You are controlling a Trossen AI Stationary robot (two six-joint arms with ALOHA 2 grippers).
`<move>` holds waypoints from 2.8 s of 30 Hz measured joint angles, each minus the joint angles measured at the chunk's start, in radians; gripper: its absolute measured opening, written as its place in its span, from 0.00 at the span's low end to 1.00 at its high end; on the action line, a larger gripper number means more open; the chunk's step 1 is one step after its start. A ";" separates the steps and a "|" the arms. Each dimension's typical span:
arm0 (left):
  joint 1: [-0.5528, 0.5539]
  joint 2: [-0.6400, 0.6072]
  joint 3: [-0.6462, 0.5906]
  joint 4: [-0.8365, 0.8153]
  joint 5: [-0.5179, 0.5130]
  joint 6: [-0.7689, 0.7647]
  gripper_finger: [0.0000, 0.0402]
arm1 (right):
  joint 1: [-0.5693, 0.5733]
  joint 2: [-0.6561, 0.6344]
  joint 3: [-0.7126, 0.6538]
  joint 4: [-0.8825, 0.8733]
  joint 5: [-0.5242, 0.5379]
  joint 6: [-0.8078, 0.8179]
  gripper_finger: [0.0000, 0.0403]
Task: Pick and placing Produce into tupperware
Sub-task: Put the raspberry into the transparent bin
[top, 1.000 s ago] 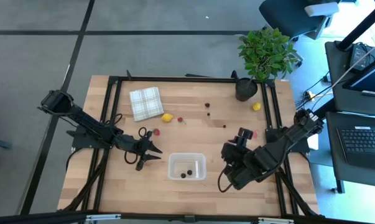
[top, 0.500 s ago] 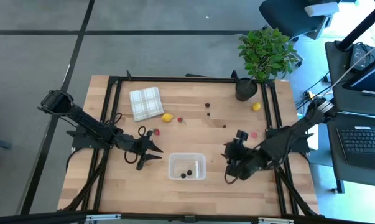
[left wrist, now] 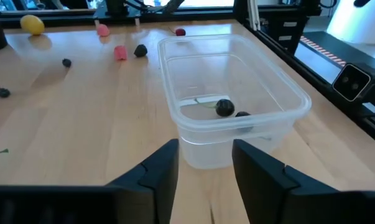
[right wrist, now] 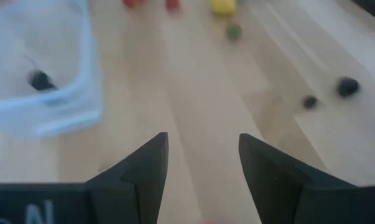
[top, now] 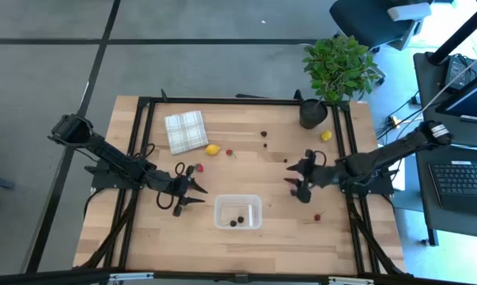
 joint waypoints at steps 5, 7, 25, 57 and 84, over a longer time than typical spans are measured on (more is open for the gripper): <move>0.000 0.000 0.000 -0.001 0.000 -0.001 0.42 | -0.027 -0.075 -0.082 0.141 -0.043 -0.077 0.49; 0.000 0.000 0.000 -0.008 0.000 0.000 0.47 | -0.026 -0.088 -0.093 0.157 -0.042 -0.080 0.49; -0.001 -0.066 0.000 -0.122 0.105 -0.089 0.75 | -0.026 -0.085 -0.107 0.181 -0.042 -0.087 0.49; 0.055 -0.055 0.322 -1.145 -0.037 -0.333 0.73 | -0.026 -0.084 -0.107 0.208 -0.041 -0.162 0.49; 0.049 0.131 0.323 -1.074 -0.033 -0.341 0.56 | -0.026 -0.084 -0.107 0.206 -0.041 -0.163 0.49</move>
